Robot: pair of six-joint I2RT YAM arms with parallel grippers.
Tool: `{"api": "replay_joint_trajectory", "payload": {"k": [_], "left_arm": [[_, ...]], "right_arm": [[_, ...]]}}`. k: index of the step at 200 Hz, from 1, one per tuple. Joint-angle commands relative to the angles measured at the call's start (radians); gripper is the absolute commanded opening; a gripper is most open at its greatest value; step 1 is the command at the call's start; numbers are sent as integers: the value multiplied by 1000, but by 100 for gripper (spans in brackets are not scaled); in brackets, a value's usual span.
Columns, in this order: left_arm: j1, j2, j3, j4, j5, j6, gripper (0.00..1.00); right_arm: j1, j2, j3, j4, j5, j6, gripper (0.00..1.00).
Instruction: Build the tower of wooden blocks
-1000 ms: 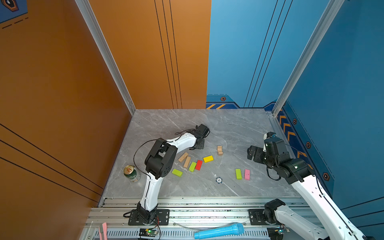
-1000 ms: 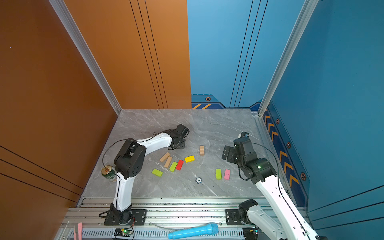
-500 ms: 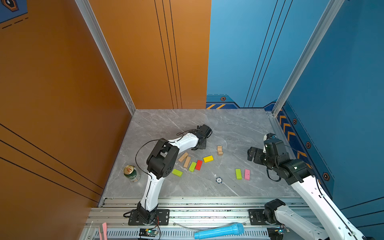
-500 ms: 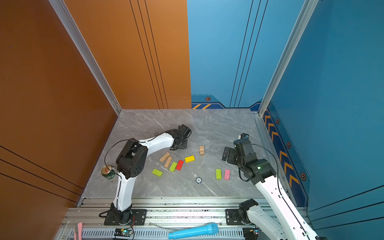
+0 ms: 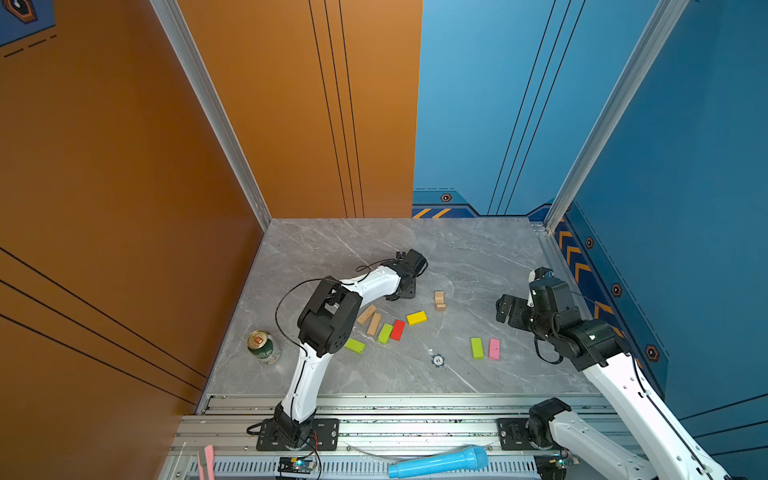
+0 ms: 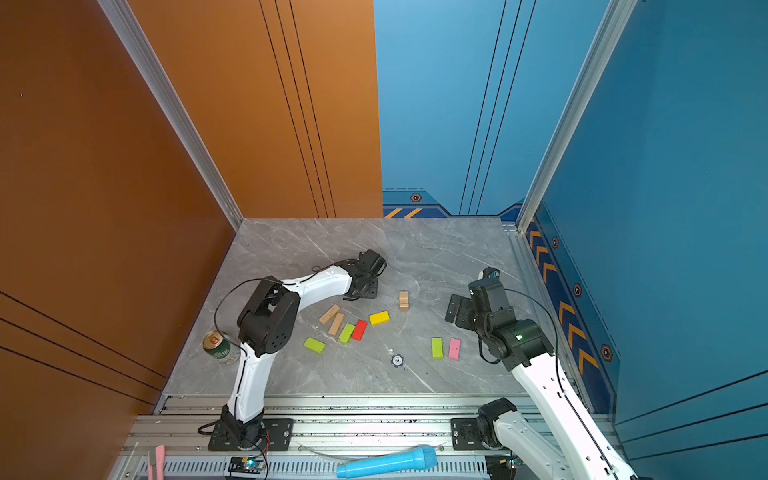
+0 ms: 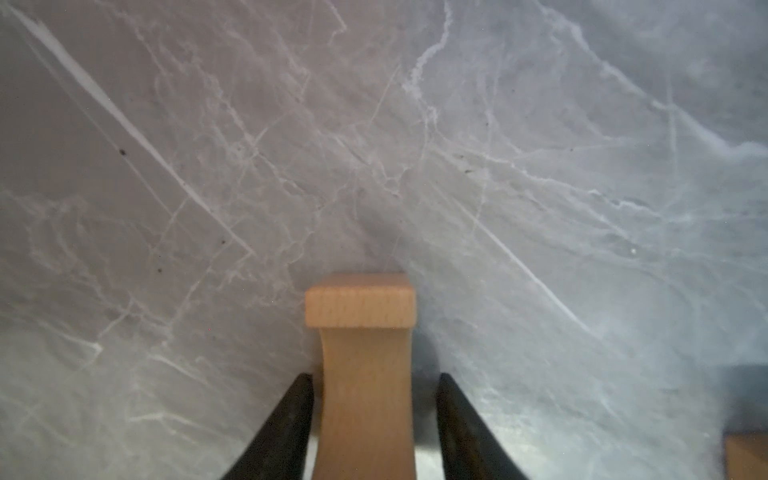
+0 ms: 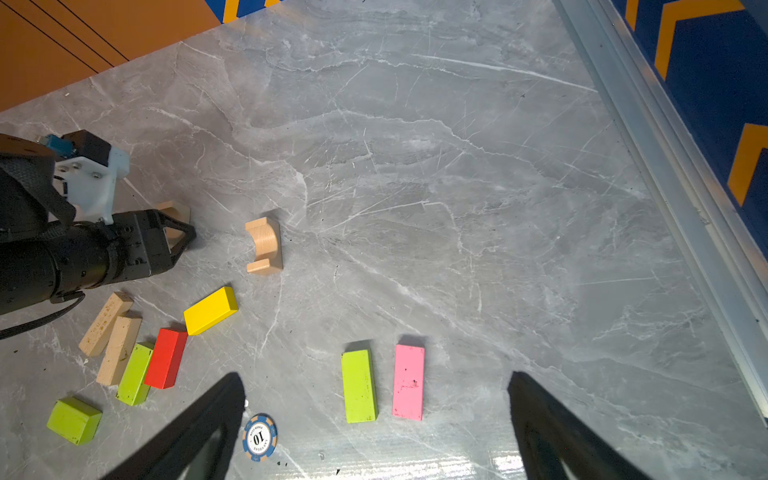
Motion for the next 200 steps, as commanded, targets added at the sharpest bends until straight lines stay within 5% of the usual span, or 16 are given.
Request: {"api": "replay_joint_trajectory", "payload": {"k": [1,125,200], "left_arm": [[-17,14,31,-35,5,-15,59],[-29,-27,58,-68,-63,41,67],[23,34,109,-68,-9,72,68]], "right_arm": [[-11,-16,-10,-39,-12,-18,100],[-19,-28,25,-80,-9,-18,100],[-19,-24,52,-102,5,-10,100]]}}
